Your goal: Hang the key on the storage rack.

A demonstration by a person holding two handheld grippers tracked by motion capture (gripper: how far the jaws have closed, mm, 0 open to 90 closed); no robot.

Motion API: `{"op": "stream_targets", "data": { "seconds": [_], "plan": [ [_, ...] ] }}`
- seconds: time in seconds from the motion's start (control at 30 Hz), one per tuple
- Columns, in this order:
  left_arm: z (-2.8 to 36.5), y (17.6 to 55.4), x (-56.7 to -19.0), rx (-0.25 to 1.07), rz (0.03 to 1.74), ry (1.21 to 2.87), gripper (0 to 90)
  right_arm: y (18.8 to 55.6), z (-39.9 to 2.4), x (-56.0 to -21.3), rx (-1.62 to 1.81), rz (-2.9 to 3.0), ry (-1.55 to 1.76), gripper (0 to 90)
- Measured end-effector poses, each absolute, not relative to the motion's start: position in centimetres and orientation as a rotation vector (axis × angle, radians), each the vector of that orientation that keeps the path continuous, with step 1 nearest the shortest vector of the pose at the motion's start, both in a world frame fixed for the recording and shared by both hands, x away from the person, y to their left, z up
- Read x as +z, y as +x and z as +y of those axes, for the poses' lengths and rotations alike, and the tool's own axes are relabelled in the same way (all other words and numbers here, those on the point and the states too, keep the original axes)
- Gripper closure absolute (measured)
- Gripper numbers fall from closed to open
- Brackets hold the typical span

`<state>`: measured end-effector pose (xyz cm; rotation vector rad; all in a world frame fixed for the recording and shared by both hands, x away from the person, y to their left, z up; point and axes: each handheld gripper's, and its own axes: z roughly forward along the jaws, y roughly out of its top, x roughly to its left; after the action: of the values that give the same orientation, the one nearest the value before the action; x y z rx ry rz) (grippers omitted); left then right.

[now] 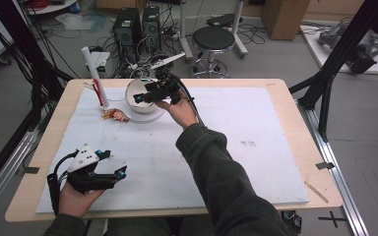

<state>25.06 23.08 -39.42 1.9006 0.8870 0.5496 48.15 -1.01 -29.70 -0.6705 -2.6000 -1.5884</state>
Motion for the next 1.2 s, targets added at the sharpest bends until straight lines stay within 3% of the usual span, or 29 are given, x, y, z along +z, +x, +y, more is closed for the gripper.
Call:
{"op": "stream_targets", "data": {
  "seconds": [0.8, 1.2],
  "plan": [
    [23.1, 25.0, -39.5, 0.549, 0.894, 1.903, 21.8, 45.7, -6.3, -29.8, -1.616, -2.615, -0.7, 12.3],
    [23.0, 25.1, -39.5, 0.543, 0.897, 1.901, 21.8, 44.6, -8.7, -30.5, -1.632, -2.618, -0.751, 11.2]
  ]
}}
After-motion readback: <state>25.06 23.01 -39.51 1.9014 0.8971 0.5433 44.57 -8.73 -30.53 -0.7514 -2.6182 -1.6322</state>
